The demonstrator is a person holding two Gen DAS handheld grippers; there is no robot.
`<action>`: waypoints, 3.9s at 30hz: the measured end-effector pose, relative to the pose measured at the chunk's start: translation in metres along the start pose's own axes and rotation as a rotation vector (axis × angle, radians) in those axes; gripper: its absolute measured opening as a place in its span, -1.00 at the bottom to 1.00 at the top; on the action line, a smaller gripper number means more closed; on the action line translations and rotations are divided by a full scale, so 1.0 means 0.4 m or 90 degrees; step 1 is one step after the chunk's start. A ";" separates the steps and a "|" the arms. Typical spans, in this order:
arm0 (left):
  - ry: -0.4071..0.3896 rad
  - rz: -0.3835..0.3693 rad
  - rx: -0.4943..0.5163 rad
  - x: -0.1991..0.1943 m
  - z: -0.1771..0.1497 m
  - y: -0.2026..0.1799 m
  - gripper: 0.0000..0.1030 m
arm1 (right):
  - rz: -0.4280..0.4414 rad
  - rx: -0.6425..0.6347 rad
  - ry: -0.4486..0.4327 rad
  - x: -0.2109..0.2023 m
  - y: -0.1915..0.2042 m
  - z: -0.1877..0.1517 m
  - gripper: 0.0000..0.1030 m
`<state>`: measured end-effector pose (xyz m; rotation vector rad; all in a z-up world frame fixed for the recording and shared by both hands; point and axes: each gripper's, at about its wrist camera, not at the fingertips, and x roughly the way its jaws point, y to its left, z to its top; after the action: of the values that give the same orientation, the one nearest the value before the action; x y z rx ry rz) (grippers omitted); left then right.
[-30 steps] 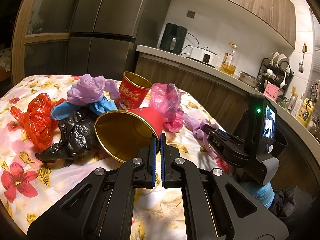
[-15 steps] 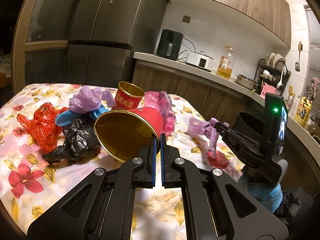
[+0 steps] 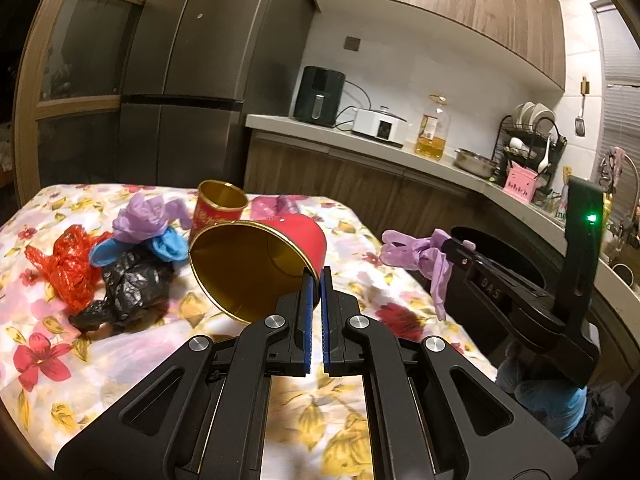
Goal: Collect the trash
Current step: 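Carry the red cup and purple glove over the black bin with both tools, then open both tools to drop the cup and glove into the bin, then move both tools back over the remaining trash on the table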
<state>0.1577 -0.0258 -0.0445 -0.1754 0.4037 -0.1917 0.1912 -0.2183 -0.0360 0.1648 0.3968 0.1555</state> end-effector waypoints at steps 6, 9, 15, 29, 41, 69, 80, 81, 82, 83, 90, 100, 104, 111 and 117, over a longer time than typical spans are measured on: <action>-0.016 -0.018 0.024 0.005 0.031 -0.059 -0.95 | 0.000 0.002 -0.029 -0.057 -0.029 0.029 -0.95; -0.023 -0.035 0.040 0.018 0.051 -0.097 -0.95 | -0.008 0.006 -0.046 -0.080 -0.051 0.048 -0.95; -0.035 -0.075 0.068 0.059 0.091 -0.186 -0.95 | -0.046 0.017 -0.084 -0.117 -0.120 0.093 -0.95; -0.043 -0.204 0.129 0.194 0.144 -0.454 -0.95 | -0.178 0.069 -0.144 -0.163 -0.349 0.163 -0.95; -0.010 -0.259 0.138 0.304 0.134 -0.553 -0.95 | -0.206 0.072 -0.142 -0.147 -0.424 0.168 -0.95; 0.065 -0.270 0.158 0.428 0.077 -0.594 -0.68 | -0.186 0.112 -0.092 -0.082 -0.497 0.158 -0.85; 0.054 -0.202 0.115 0.397 0.065 -0.515 0.34 | -0.196 0.110 -0.092 -0.089 -0.491 0.149 -0.19; 0.053 -0.194 0.110 0.392 0.066 -0.505 0.36 | -0.197 0.110 -0.092 -0.089 -0.489 0.149 -0.13; 0.052 -0.187 0.107 0.388 0.065 -0.497 0.40 | -0.197 0.109 -0.093 -0.090 -0.486 0.148 -0.08; 0.049 -0.181 0.102 0.382 0.064 -0.487 0.45 | -0.196 0.108 -0.093 -0.090 -0.483 0.148 -0.07; 0.044 -0.121 0.083 0.335 0.055 -0.414 0.56 | -0.203 0.107 -0.104 -0.111 -0.474 0.153 0.16; 0.016 -0.017 0.046 0.251 0.034 -0.284 0.63 | -0.165 0.065 -0.095 -0.112 -0.365 0.121 0.35; 0.005 0.026 0.026 0.222 0.036 -0.216 0.63 | -0.141 0.053 -0.084 -0.101 -0.313 0.103 0.35; -0.008 0.109 -0.004 0.161 0.029 -0.075 0.63 | -0.094 0.034 -0.062 -0.076 -0.219 0.076 0.35; -0.022 0.171 -0.018 0.106 0.022 0.022 0.63 | -0.056 0.021 -0.049 -0.057 -0.139 0.056 0.35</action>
<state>0.2007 -0.0253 -0.0540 -0.1504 0.3915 0.0819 0.1860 -0.2794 -0.0177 0.1849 0.3296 0.0556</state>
